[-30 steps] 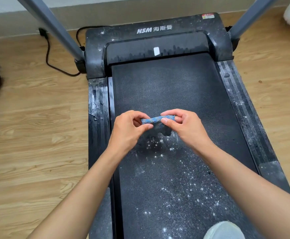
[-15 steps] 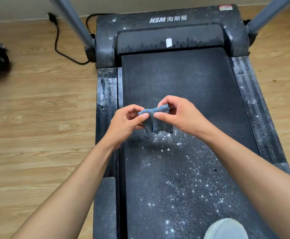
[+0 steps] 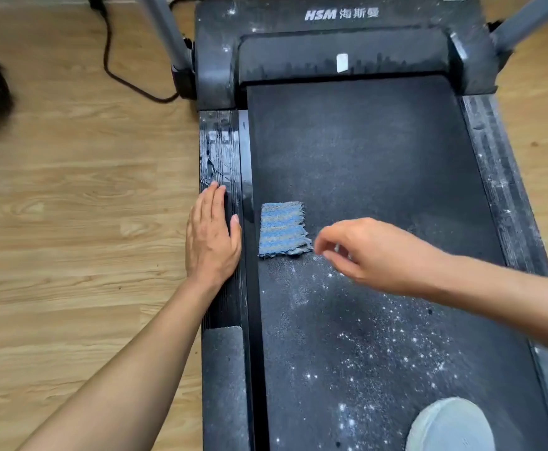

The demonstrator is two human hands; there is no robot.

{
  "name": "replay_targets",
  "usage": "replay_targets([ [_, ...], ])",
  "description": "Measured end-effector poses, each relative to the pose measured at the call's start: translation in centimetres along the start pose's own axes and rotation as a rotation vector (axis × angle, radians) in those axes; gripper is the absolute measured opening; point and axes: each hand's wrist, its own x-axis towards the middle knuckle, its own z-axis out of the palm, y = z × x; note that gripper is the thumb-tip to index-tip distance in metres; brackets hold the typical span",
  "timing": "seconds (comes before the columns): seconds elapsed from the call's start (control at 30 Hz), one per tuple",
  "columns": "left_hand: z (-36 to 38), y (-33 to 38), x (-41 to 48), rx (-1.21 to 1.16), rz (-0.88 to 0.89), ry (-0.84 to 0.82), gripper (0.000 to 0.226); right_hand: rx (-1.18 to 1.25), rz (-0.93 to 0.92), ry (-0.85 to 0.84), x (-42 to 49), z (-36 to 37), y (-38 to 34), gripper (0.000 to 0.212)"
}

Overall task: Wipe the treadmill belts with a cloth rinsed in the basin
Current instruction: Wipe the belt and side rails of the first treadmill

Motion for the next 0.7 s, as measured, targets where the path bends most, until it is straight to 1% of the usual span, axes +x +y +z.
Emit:
replay_targets([
  [0.07,0.3,-0.1,0.1,0.059,0.000,-0.047,0.062,-0.187,-0.002,-0.196,-3.0,-4.0,1.3,0.010],
  [0.13,0.3,-0.2,0.1,0.102,0.008,-0.088,0.065,-0.253,0.043,-0.382,-4.8,-6.7,1.6,0.009],
  [0.17,0.4,-0.1,0.2,0.117,0.016,-0.102,0.065,-0.282,0.047,-0.433,-4.9,-6.9,1.6,0.009],
  [0.2,0.4,-0.1,0.3,0.128,0.021,-0.113,0.066,-0.315,0.041,-0.447,-4.3,-6.3,1.6,0.010],
  [0.23,0.3,-0.1,0.3,0.136,0.022,-0.122,0.067,-0.315,0.037,-0.418,-3.3,-5.2,1.3,0.015],
  [0.27,0.3,-0.1,0.3,0.140,0.018,-0.129,0.067,-0.285,0.038,-0.354,-1.8,-3.5,1.0,0.021],
  [0.4,0.6,-0.2,0.6,0.140,0.023,-0.120,0.067,0.103,0.069,0.118,5.2,4.0,-1.8,0.041],
  [0.47,0.7,-0.3,0.6,0.150,0.024,-0.105,0.067,0.265,0.149,0.289,7.8,7.1,-3.3,0.051],
  [0.5,0.7,-0.3,0.6,0.155,0.023,-0.104,0.067,0.284,0.208,0.333,8.7,8.6,-3.8,0.055],
  [0.53,0.7,-0.2,0.7,0.159,0.021,-0.107,0.067,0.243,0.265,0.345,9.6,10.1,-4.1,0.060],
  [0.6,0.6,-0.1,0.6,0.160,0.019,-0.112,0.067,0.061,0.343,0.313,10.5,12.9,-4.6,0.073],
  [0.63,0.5,0.0,0.6,0.160,0.020,-0.115,0.067,-0.026,0.358,0.316,10.8,13.8,-4.8,0.078],
  [0.7,0.4,0.0,0.7,0.164,0.018,-0.116,0.067,-0.114,0.363,0.314,10.8,14.5,-4.9,0.084],
])
